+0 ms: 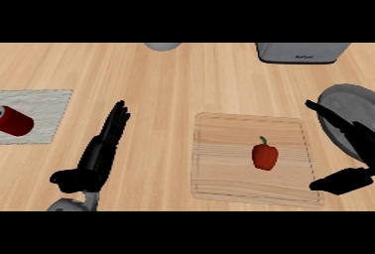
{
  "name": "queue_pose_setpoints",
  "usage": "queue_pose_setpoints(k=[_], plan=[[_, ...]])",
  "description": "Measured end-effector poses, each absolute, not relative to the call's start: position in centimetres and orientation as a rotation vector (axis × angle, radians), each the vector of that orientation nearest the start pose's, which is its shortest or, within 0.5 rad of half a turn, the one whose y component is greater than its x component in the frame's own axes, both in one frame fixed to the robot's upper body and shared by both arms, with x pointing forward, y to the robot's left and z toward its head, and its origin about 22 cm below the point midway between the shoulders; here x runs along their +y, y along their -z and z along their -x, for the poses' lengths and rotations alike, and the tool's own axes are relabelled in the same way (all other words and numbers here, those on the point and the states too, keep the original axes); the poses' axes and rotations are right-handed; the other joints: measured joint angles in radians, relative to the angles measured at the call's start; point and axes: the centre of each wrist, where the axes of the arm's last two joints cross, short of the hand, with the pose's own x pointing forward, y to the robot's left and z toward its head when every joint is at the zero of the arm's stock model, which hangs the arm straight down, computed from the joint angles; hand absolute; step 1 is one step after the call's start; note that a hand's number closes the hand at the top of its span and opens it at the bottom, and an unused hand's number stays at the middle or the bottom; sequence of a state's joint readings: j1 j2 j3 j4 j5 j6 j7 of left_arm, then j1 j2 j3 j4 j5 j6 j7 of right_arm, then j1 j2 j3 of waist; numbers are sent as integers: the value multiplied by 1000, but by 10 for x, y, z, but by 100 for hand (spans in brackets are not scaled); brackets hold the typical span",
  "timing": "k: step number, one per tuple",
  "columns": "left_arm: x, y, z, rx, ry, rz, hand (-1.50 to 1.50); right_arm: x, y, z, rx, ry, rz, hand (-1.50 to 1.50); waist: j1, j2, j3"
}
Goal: Pick the bell pepper from the cutting board and place it in the pan
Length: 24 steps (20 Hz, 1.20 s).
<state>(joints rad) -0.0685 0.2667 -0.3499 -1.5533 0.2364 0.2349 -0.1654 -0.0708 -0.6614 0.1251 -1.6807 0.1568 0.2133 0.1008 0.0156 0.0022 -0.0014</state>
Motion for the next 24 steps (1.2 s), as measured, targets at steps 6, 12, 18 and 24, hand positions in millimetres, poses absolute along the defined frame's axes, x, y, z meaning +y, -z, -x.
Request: queue_pose_setpoints(k=[6,12,18,24], plan=[[200,-12,-248,-1695,139,74,0,-283,-77,-269,-1229,-1142,446,-150,3,1,1],[203,-4,-247,-1698,134,74,0,-248,-58,-274,-1106,-1250,489,-150,-7,-1,1],[208,-10,-249,-1695,135,67,0,-237,-45,-280,-1062,-1252,489,-150,-12,-2,1],[207,-2,-246,-1693,130,62,0,-243,-32,-278,-1058,-1223,498,-150,-14,-2,1]])
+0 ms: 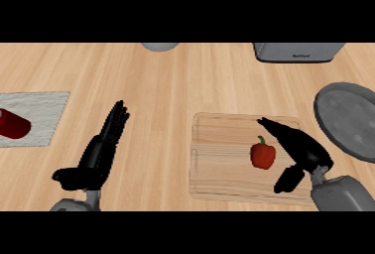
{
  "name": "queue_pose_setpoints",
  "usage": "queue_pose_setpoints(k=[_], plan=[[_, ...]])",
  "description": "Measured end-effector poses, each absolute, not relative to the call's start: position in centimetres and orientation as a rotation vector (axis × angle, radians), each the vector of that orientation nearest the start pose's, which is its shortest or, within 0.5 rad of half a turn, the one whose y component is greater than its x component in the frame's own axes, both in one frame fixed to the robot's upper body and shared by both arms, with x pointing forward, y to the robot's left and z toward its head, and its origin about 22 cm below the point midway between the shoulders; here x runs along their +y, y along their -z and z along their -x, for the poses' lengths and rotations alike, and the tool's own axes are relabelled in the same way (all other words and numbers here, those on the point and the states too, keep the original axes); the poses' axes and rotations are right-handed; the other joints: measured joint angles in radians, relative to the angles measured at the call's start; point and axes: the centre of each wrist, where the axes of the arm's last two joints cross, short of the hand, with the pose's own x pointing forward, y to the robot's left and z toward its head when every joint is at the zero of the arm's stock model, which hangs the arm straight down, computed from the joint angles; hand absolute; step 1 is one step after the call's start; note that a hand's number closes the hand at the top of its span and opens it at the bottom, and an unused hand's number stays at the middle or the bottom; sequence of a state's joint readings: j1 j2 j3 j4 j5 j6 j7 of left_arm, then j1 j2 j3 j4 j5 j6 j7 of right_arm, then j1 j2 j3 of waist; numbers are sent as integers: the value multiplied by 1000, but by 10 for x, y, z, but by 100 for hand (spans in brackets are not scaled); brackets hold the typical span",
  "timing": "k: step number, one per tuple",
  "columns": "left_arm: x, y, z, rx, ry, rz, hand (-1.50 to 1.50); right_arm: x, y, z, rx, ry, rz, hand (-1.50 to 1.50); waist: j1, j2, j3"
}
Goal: Pick the bell pepper from the cutting board and place it in the pan
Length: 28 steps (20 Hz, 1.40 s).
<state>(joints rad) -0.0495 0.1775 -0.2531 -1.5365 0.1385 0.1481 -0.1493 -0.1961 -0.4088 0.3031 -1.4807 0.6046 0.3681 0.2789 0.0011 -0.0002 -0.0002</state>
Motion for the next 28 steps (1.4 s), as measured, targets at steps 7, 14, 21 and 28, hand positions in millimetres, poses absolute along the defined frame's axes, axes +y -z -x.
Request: queue_pose_setpoints(k=[7,14,21,28], plan=[[199,-4,-243,-1694,133,65,0,-240,-19,-294,-1070,-1194,491,-150,2,0,0],[209,-16,-250,-1696,134,66,0,-237,5,-304,-1012,-1192,489,-150,3,1,0],[209,-10,-249,-1691,131,65,0,-238,17,-308,-1010,-1346,514,150,3,-10,-9],[207,-9,-247,-1699,134,64,0,-236,23,-313,-1071,-1372,575,150,2,-16,-17]])
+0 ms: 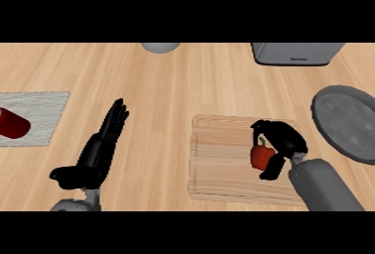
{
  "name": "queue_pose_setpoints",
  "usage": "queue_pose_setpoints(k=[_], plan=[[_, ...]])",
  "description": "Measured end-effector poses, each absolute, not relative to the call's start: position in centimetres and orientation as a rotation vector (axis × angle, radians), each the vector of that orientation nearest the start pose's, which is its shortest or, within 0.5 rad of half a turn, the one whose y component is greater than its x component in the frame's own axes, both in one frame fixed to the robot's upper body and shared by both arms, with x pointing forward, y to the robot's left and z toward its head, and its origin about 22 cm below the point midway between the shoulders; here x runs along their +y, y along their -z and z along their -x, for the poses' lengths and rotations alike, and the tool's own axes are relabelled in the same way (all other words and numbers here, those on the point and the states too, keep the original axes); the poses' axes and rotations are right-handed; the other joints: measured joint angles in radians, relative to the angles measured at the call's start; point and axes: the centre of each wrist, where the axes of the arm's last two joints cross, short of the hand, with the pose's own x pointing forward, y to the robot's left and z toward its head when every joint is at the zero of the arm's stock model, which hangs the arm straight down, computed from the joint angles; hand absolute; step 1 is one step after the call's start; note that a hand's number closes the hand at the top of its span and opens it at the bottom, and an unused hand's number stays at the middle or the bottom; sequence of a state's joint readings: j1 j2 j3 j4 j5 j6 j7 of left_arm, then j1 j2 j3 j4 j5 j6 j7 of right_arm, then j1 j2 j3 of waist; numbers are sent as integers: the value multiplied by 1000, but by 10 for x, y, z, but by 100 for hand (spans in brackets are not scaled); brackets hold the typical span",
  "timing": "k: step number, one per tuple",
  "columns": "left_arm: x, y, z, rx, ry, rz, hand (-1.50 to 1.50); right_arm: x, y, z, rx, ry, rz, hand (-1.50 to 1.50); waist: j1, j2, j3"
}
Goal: Pick the bell pepper from the cutting board and place it in the pan
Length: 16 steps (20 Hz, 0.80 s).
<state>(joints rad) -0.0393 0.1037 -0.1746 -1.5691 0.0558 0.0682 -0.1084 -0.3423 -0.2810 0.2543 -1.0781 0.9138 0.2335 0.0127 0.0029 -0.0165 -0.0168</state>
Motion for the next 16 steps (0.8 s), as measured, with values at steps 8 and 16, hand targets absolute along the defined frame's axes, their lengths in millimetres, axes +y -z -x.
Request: queue_pose_setpoints(k=[8,16], plan=[[204,-13,-249,-1694,127,57,0,-248,5,-308,-1223,-1279,725,150,-7,9,10],[211,-4,-238,-1686,101,25,0,-267,-37,-229,-1446,-1208,820,150,-39,6,15]])
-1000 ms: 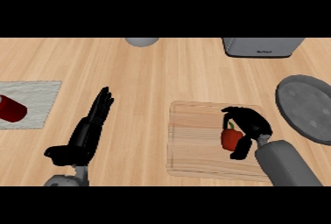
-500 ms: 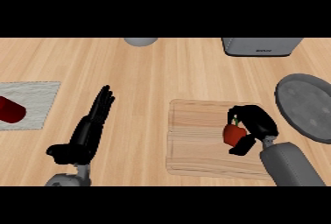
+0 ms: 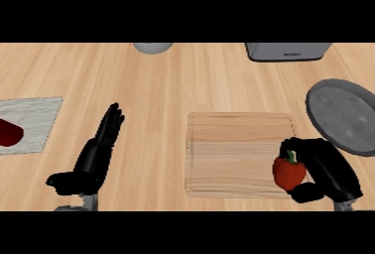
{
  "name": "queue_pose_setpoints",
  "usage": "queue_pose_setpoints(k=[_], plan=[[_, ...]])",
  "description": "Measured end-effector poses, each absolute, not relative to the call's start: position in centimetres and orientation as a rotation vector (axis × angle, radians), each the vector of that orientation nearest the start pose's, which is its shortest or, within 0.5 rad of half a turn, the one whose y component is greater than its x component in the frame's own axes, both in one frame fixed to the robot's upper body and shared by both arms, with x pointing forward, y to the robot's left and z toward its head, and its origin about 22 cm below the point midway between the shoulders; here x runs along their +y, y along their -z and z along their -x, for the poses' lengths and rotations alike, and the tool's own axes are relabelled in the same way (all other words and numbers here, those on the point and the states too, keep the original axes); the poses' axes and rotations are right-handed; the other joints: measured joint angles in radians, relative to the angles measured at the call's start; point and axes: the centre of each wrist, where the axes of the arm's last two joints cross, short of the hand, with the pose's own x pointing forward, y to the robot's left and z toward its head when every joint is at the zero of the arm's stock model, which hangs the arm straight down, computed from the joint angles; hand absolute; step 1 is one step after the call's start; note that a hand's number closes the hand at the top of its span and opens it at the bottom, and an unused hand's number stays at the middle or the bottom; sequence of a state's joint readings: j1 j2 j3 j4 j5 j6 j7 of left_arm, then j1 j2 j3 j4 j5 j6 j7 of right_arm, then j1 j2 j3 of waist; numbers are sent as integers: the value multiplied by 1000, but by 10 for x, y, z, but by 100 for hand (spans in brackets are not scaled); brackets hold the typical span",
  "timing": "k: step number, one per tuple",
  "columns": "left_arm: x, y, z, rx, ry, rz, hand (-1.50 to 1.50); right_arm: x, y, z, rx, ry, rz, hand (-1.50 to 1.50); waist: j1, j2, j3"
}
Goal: Pick the bell pepper from the cutting board and place it in the pan
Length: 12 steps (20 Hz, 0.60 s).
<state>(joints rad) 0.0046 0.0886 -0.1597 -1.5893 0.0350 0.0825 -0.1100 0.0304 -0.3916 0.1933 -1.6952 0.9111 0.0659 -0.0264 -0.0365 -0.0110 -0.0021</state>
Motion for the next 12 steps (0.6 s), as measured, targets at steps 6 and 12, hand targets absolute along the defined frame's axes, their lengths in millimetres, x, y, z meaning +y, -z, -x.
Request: queue_pose_setpoints(k=[6,12], plan=[[215,-3,-237,-1690,97,25,0,-284,-83,-179,-1631,-1009,873,150,1,2,1],[211,-7,-239,-1689,113,47,0,-307,-101,-163,-1655,-767,873,150,20,7,2]])
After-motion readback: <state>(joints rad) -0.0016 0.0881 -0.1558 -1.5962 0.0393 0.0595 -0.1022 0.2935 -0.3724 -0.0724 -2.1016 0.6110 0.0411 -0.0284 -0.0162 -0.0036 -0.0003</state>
